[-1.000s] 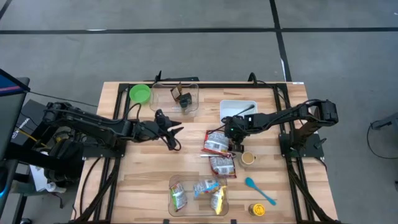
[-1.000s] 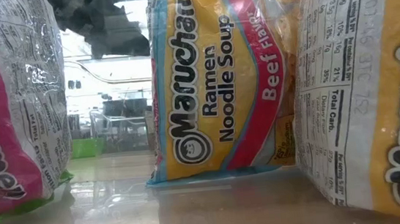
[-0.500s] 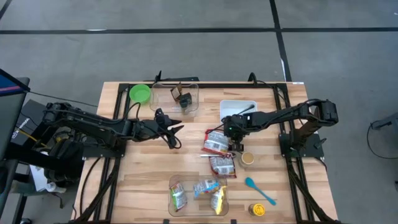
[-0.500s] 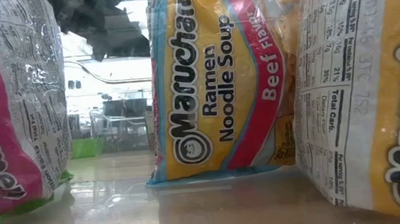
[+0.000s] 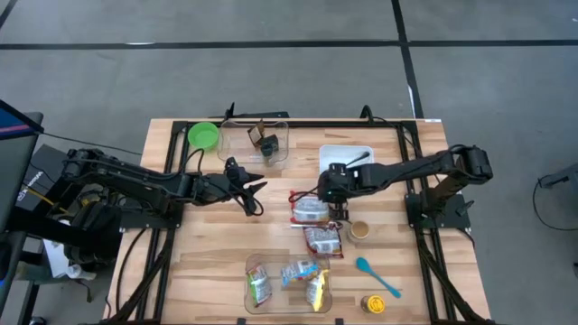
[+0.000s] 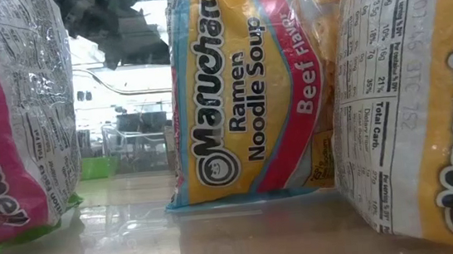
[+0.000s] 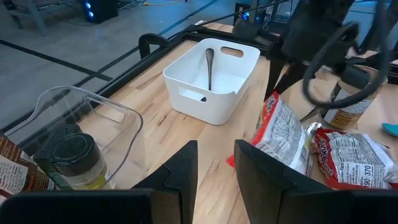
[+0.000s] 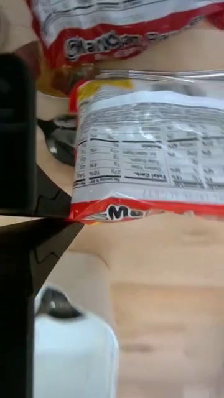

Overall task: Pick & Place Food Item
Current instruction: Put the orange noodle pack into the bottom transparent bin

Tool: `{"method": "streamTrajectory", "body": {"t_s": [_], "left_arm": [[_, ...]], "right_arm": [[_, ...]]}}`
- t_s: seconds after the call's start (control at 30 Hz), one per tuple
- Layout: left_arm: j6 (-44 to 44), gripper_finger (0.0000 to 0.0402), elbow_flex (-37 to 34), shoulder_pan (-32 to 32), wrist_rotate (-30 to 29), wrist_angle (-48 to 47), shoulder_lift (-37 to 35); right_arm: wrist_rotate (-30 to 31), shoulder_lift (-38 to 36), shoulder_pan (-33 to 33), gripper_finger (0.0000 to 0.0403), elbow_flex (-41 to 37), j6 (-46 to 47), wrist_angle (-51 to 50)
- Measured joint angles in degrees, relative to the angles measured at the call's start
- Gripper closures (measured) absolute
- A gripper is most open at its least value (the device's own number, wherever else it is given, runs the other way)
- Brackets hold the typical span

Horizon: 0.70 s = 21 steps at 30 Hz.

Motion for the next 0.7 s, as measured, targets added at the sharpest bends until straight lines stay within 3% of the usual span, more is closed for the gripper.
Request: {"method": "streamTrajectory", "body": {"t_s": [0.3,0.7], "left_arm": [[-0.01,0.0302,0.0,0.0,0.02,-0.01,0.0],[-0.56,0.0302,0.0,0.0,0.04,-0.03,0.0]], "right_arm": [[10.69,0.0,4.06,0.0403,7.61,-0.45,-5.83],[22.73,0.0,7.7,0.0403,11.94,-0.54,-5.11]]}}
